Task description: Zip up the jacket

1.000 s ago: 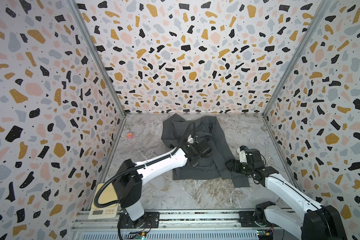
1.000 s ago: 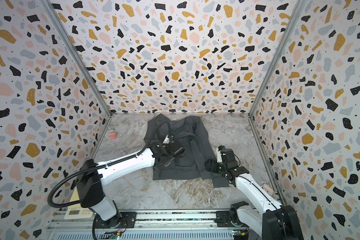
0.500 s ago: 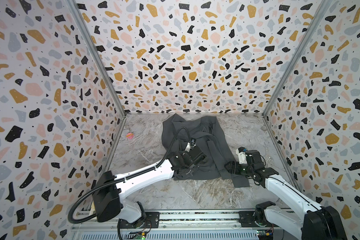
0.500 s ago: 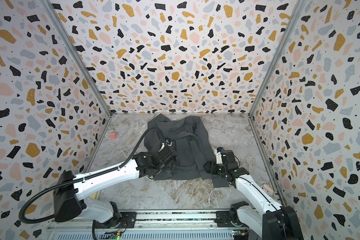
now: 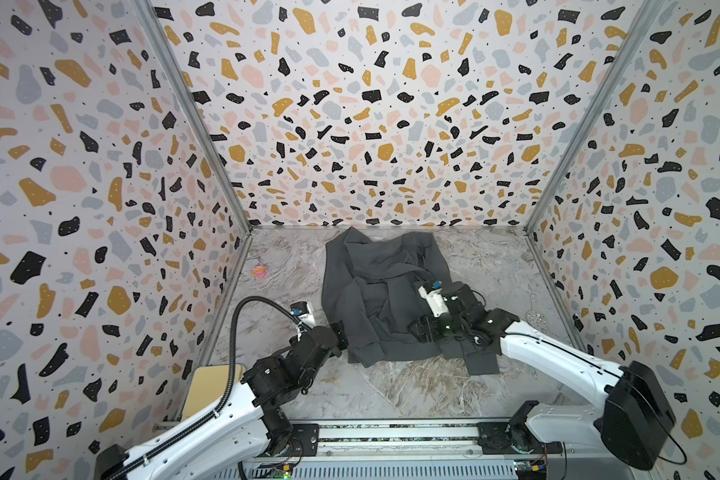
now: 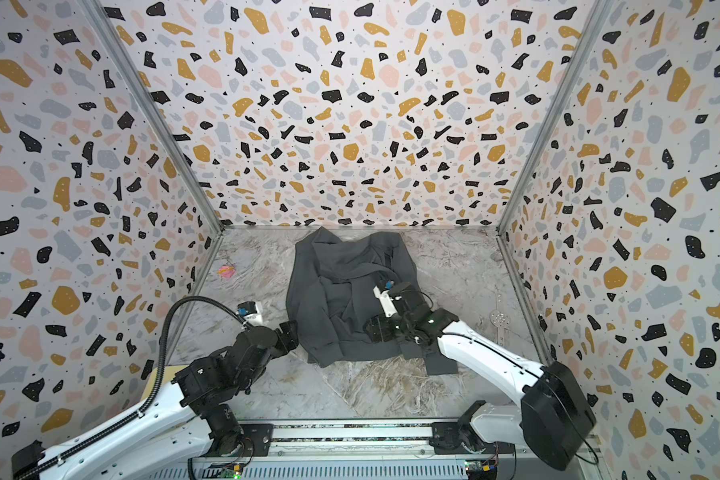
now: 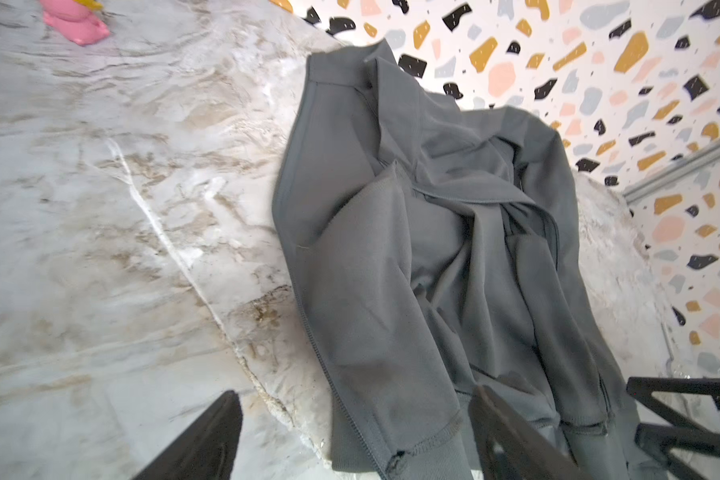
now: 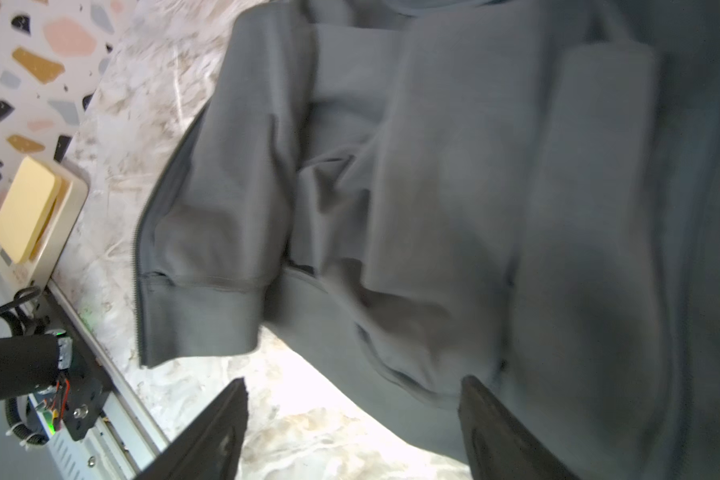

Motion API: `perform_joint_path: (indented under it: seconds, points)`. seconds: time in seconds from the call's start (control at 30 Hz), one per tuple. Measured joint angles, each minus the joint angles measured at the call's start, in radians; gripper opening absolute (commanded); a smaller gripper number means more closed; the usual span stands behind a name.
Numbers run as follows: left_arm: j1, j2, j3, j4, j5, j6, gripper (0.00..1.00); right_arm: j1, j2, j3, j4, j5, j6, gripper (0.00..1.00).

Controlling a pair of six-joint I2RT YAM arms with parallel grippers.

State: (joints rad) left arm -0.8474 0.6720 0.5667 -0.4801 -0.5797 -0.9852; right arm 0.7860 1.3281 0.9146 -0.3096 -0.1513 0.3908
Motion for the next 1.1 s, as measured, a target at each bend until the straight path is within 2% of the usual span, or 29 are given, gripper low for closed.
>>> perform_joint_path:
  seconds: [0.17, 0.3, 0.4, 0.43, 0.63, 0.73, 0.83, 0.97, 1.1]
  points:
    - [0.0, -0.182, 0.0, -0.079, -0.138, -0.11, 0.91, 0.24, 0.237, 0.298, -0.106, 0.217, -0.001, 0.85]
    - [0.0, -0.323, 0.001, -0.123, -0.222, -0.158, 0.93, 0.368, 0.461, 0.56, -0.213, 0.36, -0.014, 0.85]
    - [0.0, -0.36, 0.001, -0.156, -0.252, -0.176, 0.95, 0.419, 0.614, 0.733, -0.299, 0.431, -0.027, 0.85]
    - [0.0, -0.362, 0.001, -0.165, -0.254, -0.18, 1.0, 0.429, 0.66, 0.788, -0.33, 0.449, -0.031, 0.85]
    - [0.0, -0.366, 0.001, -0.214, -0.255, -0.191, 1.0, 0.46, 0.883, 1.065, -0.497, 0.522, -0.06, 0.82]
    - [0.002, -0.383, -0.006, -0.243, -0.251, -0.19, 1.0, 0.46, 0.961, 1.179, -0.572, 0.543, -0.072, 0.74]
    - [0.003, -0.397, -0.019, -0.264, -0.247, -0.19, 1.0, 0.452, 1.006, 1.233, -0.621, 0.551, -0.084, 0.58]
    - [0.004, -0.391, -0.048, -0.267, -0.222, -0.19, 1.0, 0.443, 1.019, 1.224, -0.674, 0.552, -0.091, 0.45]
    - [0.005, -0.356, -0.088, -0.242, -0.171, -0.19, 1.0, 0.417, 0.986, 1.108, -0.663, 0.533, -0.088, 0.22]
